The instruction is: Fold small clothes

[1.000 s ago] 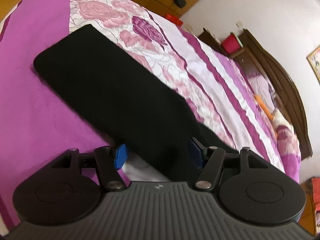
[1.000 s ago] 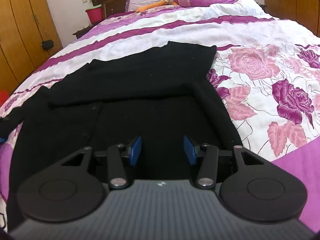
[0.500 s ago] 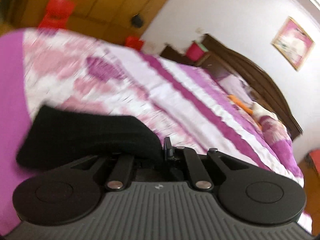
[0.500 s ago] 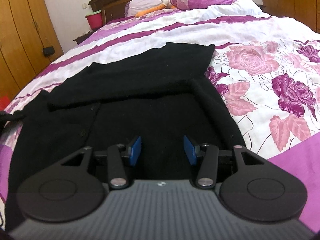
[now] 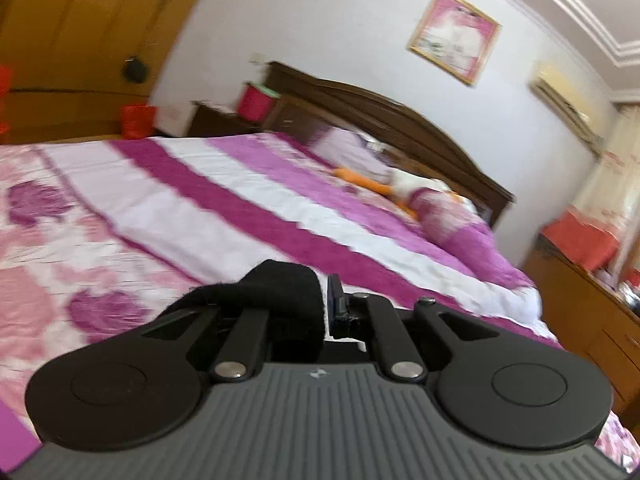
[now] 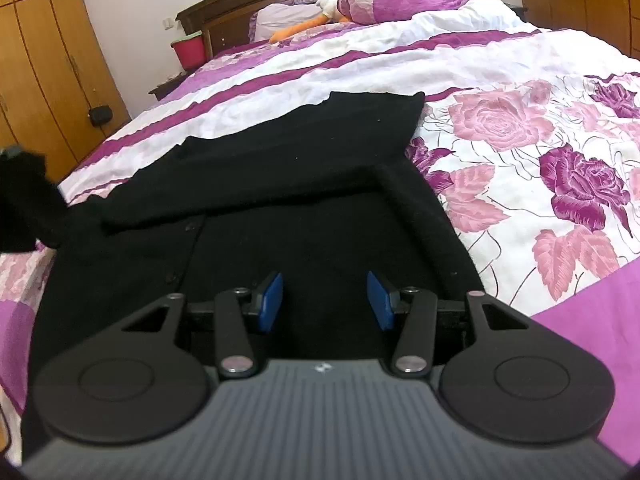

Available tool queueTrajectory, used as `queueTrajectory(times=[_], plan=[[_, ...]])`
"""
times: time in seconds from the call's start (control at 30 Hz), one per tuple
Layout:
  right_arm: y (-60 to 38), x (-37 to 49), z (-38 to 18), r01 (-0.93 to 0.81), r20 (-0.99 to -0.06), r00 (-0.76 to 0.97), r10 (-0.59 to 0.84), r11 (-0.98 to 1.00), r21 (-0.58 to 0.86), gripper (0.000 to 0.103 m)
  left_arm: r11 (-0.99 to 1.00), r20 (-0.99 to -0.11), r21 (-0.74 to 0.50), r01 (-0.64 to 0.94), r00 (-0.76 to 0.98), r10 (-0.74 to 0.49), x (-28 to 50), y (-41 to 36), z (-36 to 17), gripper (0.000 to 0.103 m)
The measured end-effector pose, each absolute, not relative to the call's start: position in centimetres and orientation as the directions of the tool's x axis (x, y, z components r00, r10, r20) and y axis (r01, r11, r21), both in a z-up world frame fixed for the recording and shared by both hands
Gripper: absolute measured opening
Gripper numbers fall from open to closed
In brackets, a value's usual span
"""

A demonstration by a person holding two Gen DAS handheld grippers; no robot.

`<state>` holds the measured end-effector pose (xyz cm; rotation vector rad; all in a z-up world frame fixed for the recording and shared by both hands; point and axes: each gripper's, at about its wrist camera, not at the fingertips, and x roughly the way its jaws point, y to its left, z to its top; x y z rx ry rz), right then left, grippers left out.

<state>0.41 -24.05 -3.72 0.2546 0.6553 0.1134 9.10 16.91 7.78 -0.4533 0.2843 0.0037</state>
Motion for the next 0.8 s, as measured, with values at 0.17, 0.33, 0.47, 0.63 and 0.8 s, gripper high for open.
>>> queueTrajectory(times=[0.17,0.33,0.47,0.63,0.8], plan=[[-24.6,0.3,-3.5,-0.021,-0.586,0.788,0.19,0.959,0.282,0.049,0.91,-0.264,-0.413,0.037,0.951,-0.159,10.6,11.3,8.3,0.01],[-25.3,0.2,-3.5,-0.016,-0.576,0.793,0.198,0.952,0.305,0.049,0.916,-0.329,-0.389,0.1,0.913,-0.24,12.8,6.7,5.7,0.01],[-25.8,0.1,-3.8,-0.017,-0.576,0.791,0.206,0.949,0.315,0.049,0.912,-0.393,-0.393,0.122,0.874,-0.286,14.2,4.4,2.1,0.01],[-26.0,0.1,-4.1,-0.026,-0.574,0.791,0.211,0.949,0.313,0.049,0.916,-0.471,-0.379,0.129,0.826,-0.311,15.8,3.1,-1.6,0.011],[-26.0,0.1,-4.2,-0.028,-0.572,0.792,0.213,0.949,0.314,0.049,0.908,-0.577,-0.413,0.064,0.753,-0.316,17.3,2.8,-4.1,0.019]])
